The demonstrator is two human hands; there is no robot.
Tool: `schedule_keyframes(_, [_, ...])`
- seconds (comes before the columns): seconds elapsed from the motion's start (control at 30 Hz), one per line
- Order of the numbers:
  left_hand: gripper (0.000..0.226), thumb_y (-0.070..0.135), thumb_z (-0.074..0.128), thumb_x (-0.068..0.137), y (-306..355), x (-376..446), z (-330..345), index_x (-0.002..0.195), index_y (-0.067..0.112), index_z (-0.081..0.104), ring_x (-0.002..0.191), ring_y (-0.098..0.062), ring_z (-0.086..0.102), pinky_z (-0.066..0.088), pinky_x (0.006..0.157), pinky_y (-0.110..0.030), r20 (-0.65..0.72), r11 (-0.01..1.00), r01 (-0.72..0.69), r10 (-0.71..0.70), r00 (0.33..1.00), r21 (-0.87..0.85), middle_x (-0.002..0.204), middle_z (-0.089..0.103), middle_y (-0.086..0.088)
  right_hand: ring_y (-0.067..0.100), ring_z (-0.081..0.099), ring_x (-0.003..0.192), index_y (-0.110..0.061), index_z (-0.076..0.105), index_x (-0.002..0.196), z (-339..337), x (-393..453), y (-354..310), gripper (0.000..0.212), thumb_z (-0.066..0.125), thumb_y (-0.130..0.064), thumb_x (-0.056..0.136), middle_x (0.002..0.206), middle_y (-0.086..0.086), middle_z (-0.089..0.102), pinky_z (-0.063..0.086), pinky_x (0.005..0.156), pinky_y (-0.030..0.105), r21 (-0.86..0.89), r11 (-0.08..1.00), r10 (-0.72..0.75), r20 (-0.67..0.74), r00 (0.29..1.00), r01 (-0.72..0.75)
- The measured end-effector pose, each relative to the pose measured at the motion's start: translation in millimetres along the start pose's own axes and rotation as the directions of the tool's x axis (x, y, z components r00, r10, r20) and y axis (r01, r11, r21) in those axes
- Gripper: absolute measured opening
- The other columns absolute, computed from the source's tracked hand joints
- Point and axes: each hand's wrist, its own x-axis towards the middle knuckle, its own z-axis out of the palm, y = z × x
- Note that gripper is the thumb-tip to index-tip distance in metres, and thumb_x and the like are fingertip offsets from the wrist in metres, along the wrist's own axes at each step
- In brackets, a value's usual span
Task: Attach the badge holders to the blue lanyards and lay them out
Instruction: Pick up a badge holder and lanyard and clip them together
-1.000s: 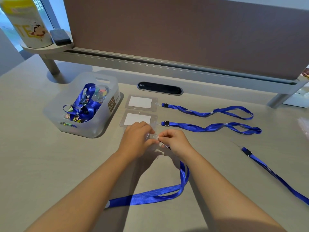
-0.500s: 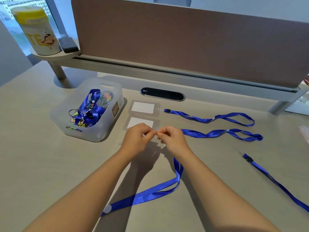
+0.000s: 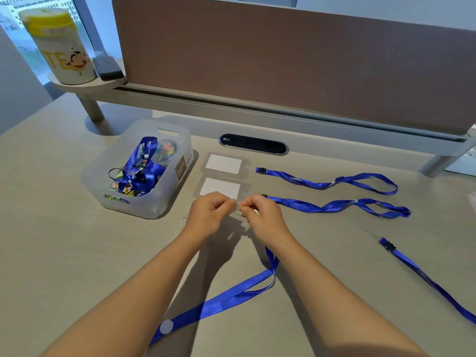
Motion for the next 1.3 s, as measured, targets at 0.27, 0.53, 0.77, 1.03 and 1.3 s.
schedule_keyframes(0.27, [0.047, 0.019, 0.07, 0.071, 3.5, 0.0, -7.7, 0.115, 0.016, 0.053, 0.107, -0.015, 0.047, 0.036, 0.094, -0.032, 0.135, 0.994, -0.081, 0.07, 0.988, 0.079, 0.114, 0.054, 0.0, 0.006, 0.054, 0.05, -0.019, 0.054, 0.072, -19.4, 10.0, -12.6, 0.025, 0.046, -0.007, 0.092, 0.069, -0.002, 0.058, 0.046, 0.049, 0.015, 0.341, 0.917, 0.187, 0.085, 0.979, -0.205])
schedule_keyframes(0.53, [0.009, 0.002, 0.058, 0.079, 0.4, 8.6, 4.3, 0.084, 0.003, 0.065, 0.087, -0.029, 0.059, 0.039, 0.075, -0.029, -0.149, 0.981, -0.098, 0.123, 0.981, 0.166, 0.09, 0.069, -0.016, 0.007, 0.029, 0.038, -0.013, 0.057, 0.064, -33.9, 12.5, -8.7, 0.025, 0.05, -0.008, 0.087, 0.058, 0.0, 0.053, 0.027, 0.036, 0.014, 0.257, 0.924, 0.253, 0.145, 0.957, -0.283])
schedule_keyframes(0.77, [0.018, 0.02, 0.054, 0.073, 2.1, 12.0, 10.6, 0.074, 0.008, 0.068, 0.066, -0.028, 0.057, 0.047, 0.057, -0.034, -0.075, 0.834, -0.317, 0.39, 0.918, 0.451, 0.066, 0.067, -0.014, 0.018, 0.047, 0.062, -0.007, 0.055, 0.062, -37.8, 14.7, -11.3, 0.025, 0.047, -0.007, 0.086, 0.068, 0.013, 0.058, 0.038, 0.054, 0.025, -0.263, 0.958, 0.118, 0.003, 0.993, -0.113])
schedule_keyframes(1.03, [0.009, 0.007, 0.061, 0.074, 12.3, 19.1, 22.9, 0.08, 0.004, 0.068, 0.072, -0.037, 0.058, 0.037, 0.061, -0.032, -0.206, 0.905, -0.204, 0.295, 0.933, 0.374, 0.074, 0.067, -0.019, 0.024, 0.052, 0.075, -0.001, 0.06, 0.09, -45.0, 18.1, -6.4, 0.017, 0.045, -0.01, 0.088, 0.091, 0.018, 0.066, 0.04, 0.065, 0.033, -0.479, 0.877, 0.058, 0.007, 0.998, -0.048])
schedule_keyframes(1.3, [0.012, 0.003, 0.061, 0.078, 15.2, 27.0, 30.4, 0.088, 0.005, 0.068, 0.084, -0.035, 0.055, 0.032, 0.069, -0.03, -0.166, 0.92, -0.194, 0.262, 0.951, 0.342, 0.085, 0.066, -0.02, 0.021, 0.053, 0.085, -0.008, 0.047, 0.12, -60.7, 21.0, 4.3, 0.027, 0.036, -0.016, 0.096, 0.115, 0.012, 0.06, 0.04, 0.069, 0.032, -0.387, 0.917, 0.01, -0.215, 0.977, -0.095])
